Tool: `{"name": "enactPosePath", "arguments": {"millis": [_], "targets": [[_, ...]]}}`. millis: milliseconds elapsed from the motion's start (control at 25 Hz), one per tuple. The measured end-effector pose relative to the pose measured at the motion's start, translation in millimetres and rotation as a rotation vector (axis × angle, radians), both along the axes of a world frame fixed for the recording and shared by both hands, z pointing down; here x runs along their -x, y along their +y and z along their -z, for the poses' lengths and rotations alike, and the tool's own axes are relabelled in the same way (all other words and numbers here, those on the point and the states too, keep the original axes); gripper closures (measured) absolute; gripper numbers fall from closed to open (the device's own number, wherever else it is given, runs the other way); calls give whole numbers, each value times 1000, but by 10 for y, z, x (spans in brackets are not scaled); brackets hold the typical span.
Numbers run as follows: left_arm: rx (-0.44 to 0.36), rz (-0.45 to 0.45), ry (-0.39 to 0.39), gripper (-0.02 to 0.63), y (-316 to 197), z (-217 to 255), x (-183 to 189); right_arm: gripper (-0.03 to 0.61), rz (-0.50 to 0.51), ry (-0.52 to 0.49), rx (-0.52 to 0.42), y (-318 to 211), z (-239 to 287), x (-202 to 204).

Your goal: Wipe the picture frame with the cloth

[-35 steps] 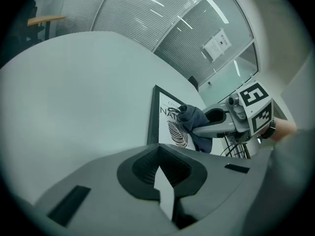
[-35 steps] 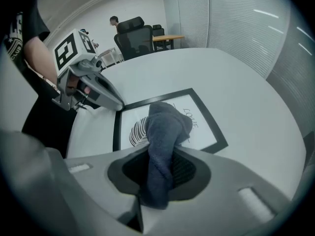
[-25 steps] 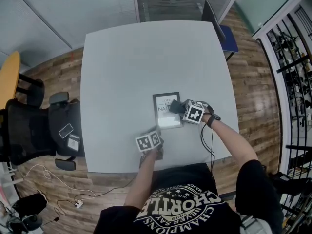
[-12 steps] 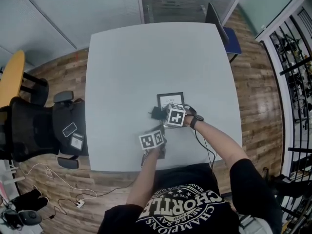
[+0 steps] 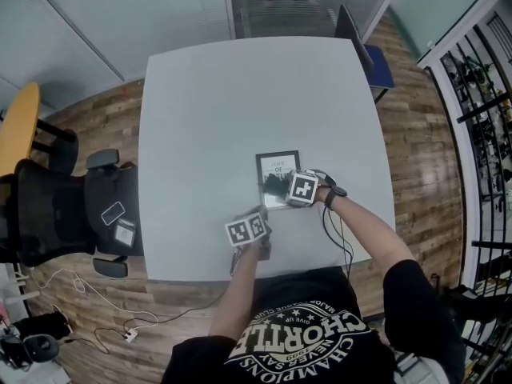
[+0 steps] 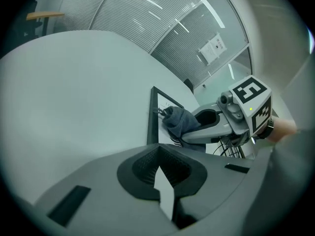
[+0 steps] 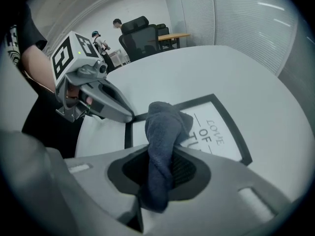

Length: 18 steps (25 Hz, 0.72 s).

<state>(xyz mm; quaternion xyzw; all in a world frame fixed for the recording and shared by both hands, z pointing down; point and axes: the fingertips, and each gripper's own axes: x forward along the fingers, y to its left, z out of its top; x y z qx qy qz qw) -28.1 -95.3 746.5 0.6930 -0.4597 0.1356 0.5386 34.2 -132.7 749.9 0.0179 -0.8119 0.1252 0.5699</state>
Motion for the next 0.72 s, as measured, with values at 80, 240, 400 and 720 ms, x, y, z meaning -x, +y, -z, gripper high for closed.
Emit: {"name": "enactPosePath", "arguments": {"millis": [80, 240, 400, 720], "targets": [[1, 1, -2, 614, 4, 3, -4, 494, -17, 28, -1, 8, -6, -208], [-6, -5, -5, 614, -2, 12, -20, 494, -47, 26, -17, 14, 40, -510], [-8, -7, -11, 614, -2, 22, -14, 492, -97, 14, -27, -15, 66, -645], [-2, -9, 39, 614, 24, 27, -9, 492, -55, 34, -68, -69, 121, -546]]}}
